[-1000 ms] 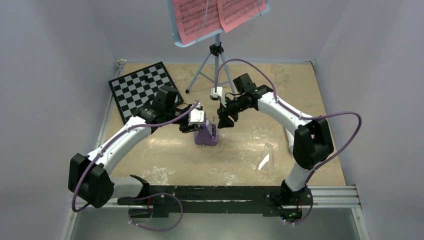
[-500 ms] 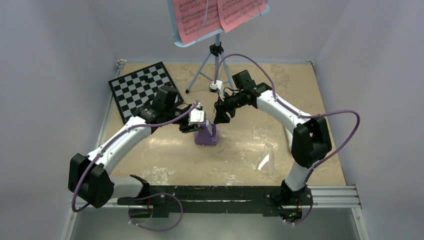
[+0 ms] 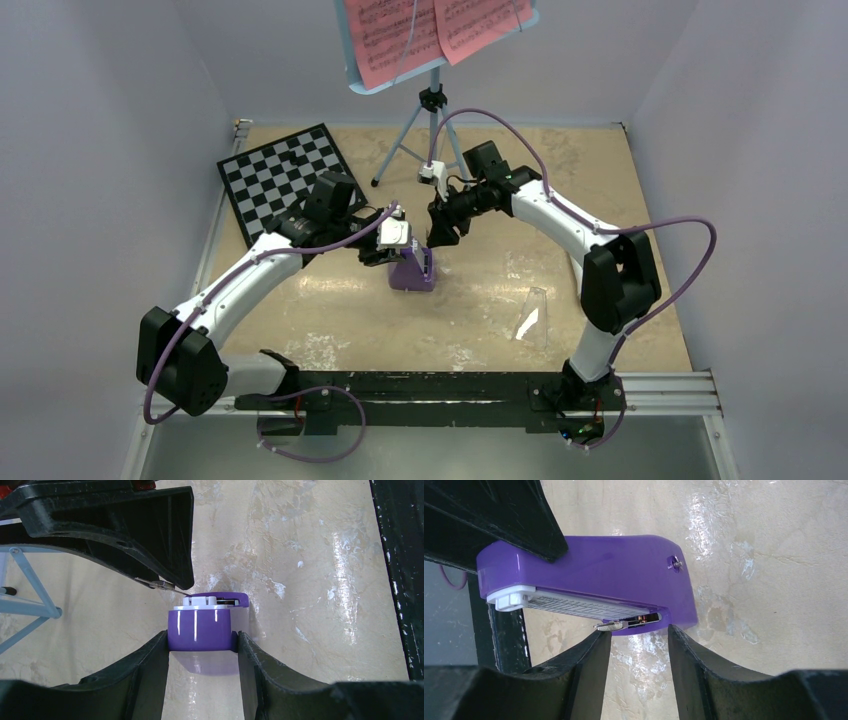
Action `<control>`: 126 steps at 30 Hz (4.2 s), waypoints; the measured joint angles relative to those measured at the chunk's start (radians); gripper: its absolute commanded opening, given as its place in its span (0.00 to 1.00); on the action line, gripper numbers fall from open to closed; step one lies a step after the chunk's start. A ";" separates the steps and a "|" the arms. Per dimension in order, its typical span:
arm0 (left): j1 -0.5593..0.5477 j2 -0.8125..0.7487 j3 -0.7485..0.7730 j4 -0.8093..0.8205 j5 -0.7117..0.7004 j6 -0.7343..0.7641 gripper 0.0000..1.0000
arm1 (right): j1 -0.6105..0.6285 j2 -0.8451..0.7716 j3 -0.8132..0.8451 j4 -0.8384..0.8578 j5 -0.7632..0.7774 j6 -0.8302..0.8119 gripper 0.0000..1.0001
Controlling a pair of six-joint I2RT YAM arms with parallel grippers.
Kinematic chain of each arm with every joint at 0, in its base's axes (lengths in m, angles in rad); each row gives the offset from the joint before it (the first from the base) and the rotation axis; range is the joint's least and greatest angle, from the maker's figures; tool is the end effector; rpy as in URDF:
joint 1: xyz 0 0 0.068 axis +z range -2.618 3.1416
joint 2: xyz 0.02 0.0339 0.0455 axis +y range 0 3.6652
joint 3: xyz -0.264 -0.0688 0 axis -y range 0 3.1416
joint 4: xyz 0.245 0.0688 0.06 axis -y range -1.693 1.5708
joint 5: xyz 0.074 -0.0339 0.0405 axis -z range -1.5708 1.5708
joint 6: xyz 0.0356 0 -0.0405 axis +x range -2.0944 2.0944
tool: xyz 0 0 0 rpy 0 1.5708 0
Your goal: Pack up the instrument practice props
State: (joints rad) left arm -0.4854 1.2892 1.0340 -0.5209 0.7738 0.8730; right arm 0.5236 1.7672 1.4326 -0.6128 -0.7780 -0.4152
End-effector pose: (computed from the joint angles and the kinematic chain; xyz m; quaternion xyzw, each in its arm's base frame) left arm 0.2271 -0.1479 0.2936 0.6500 0.5727 -0.2724 0.4187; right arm 0.3171 0.2120 0.2680 -0.5021 0.7328 0.3758 0.2638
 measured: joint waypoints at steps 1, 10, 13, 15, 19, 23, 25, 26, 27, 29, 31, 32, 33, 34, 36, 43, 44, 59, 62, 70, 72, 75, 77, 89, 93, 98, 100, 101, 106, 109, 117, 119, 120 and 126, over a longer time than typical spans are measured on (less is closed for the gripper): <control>0.000 0.000 0.000 0.000 0.000 0.000 0.00 | 0.001 0.000 0.000 0.000 -0.001 0.000 0.49; 0.000 -0.001 0.000 -0.002 0.000 0.000 0.00 | 0.004 0.000 0.011 -0.002 -0.031 -0.004 0.35; 0.000 -0.001 0.000 -0.002 0.000 0.000 0.00 | 0.006 0.000 0.011 -0.004 -0.045 -0.007 0.29; 0.000 -0.001 0.000 -0.002 0.000 0.000 0.00 | 0.009 0.000 0.011 -0.005 -0.053 -0.008 0.28; 0.000 -0.001 0.000 -0.003 0.000 0.001 0.00 | 0.016 0.000 0.011 -0.009 -0.056 -0.015 0.25; 0.000 -0.001 0.002 -0.005 0.000 0.002 0.00 | 0.023 0.000 0.016 -0.016 -0.055 -0.031 0.21; 0.000 -0.001 0.002 -0.006 0.000 0.002 0.00 | 0.024 0.000 0.017 -0.017 -0.054 -0.039 0.19; 0.000 -0.001 0.002 -0.007 0.000 0.002 0.00 | 0.025 0.000 0.018 -0.020 -0.054 -0.042 0.18; 0.000 -0.001 0.002 -0.007 0.000 0.002 0.00 | 0.026 0.000 0.020 -0.023 -0.053 -0.048 0.17; 0.000 -0.001 0.002 -0.007 0.000 0.002 0.00 | 0.028 0.000 0.021 -0.026 -0.053 -0.066 0.14; 0.000 -0.001 0.002 -0.007 0.000 0.002 0.00 | 0.032 0.000 0.021 -0.030 -0.054 -0.089 0.12; 0.000 -0.001 0.002 -0.007 0.000 0.002 0.00 | 0.035 0.000 0.022 -0.033 -0.055 -0.104 0.11; 0.000 -0.001 0.002 -0.007 0.000 0.002 0.00 | 0.038 0.000 0.023 -0.037 -0.056 -0.118 0.10; 0.000 -0.001 0.002 -0.007 0.000 0.002 0.00 | 0.042 -0.001 0.024 -0.042 -0.056 -0.135 0.09; 0.000 -0.001 0.002 -0.007 -0.001 0.002 0.00 | 0.049 -0.002 0.026 -0.050 -0.056 -0.159 0.09; 0.000 -0.001 0.002 -0.005 -0.004 0.001 0.00 | 0.071 -0.003 0.031 -0.067 -0.055 -0.207 0.09; 0.000 -0.001 0.002 -0.005 -0.005 0.001 0.00 | 0.072 -0.003 0.032 -0.071 -0.055 -0.210 0.09; -0.009 -0.023 -0.026 0.049 -0.048 -0.053 0.00 | 0.095 -0.003 0.066 -0.126 -0.007 -0.213 0.08; -0.016 -0.043 -0.047 0.068 -0.060 -0.055 0.00 | 0.100 -0.002 0.072 -0.130 0.006 -0.191 0.07; -0.034 -0.075 -0.081 0.112 -0.105 -0.086 0.00 | 0.103 0.012 0.093 -0.141 0.012 -0.138 0.19; -0.034 -0.077 -0.085 0.117 -0.107 -0.093 0.00 | 0.103 0.012 0.093 -0.141 0.012 -0.137 0.23; -0.034 -0.086 -0.098 0.131 -0.108 -0.095 0.00 | 0.103 0.012 0.093 -0.142 0.010 -0.138 0.30; -0.034 -0.092 -0.105 0.140 -0.109 -0.095 0.00 | 0.105 0.012 0.093 -0.159 -0.008 -0.138 0.32; -0.034 -0.098 -0.114 0.154 -0.117 -0.094 0.00 | 0.117 0.012 0.103 -0.244 -0.050 -0.225 0.34; -0.034 -0.098 -0.116 0.156 -0.117 -0.094 0.00 | 0.118 0.003 0.097 -0.238 -0.041 -0.233 0.37; -0.034 -0.099 -0.116 0.157 -0.116 -0.093 0.00 | 0.119 -0.028 0.085 -0.201 -0.014 -0.229 0.39; -0.034 -0.099 -0.116 0.157 -0.116 -0.093 0.00 | 0.121 -0.035 0.085 -0.187 -0.005 -0.228 0.39; -0.034 -0.099 -0.116 0.157 -0.116 -0.092 0.00 | 0.122 -0.038 0.085 -0.180 0.000 -0.228 0.40; -0.034 -0.098 -0.116 0.158 -0.116 -0.091 0.00 | 0.124 -0.039 0.085 -0.168 0.012 -0.231 0.42; -0.034 -0.098 -0.116 0.158 -0.116 -0.091 0.00 | 0.123 -0.040 0.085 -0.170 0.023 -0.237 0.47; -0.034 -0.096 -0.116 0.158 -0.108 -0.084 0.00 | 0.109 -0.053 0.085 -0.193 0.016 -0.243 0.51; -0.034 -0.094 -0.116 0.159 -0.106 -0.085 0.00 | 0.106 -0.057 0.085 -0.195 0.016 -0.244 0.51; -0.034 -0.093 -0.116 0.161 -0.105 -0.085 0.00 | 0.106 -0.057 0.085 -0.196 0.016 -0.245 0.51; -0.034 -0.091 -0.115 0.161 -0.103 -0.084 0.00 | 0.105 -0.057 0.085 -0.199 0.028 -0.266 0.50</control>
State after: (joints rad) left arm -0.5194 1.1980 0.9192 -0.3599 0.6704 0.7891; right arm 0.6281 1.7100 1.5177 -0.8120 -0.7502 -0.6807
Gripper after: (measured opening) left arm 0.526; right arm 0.501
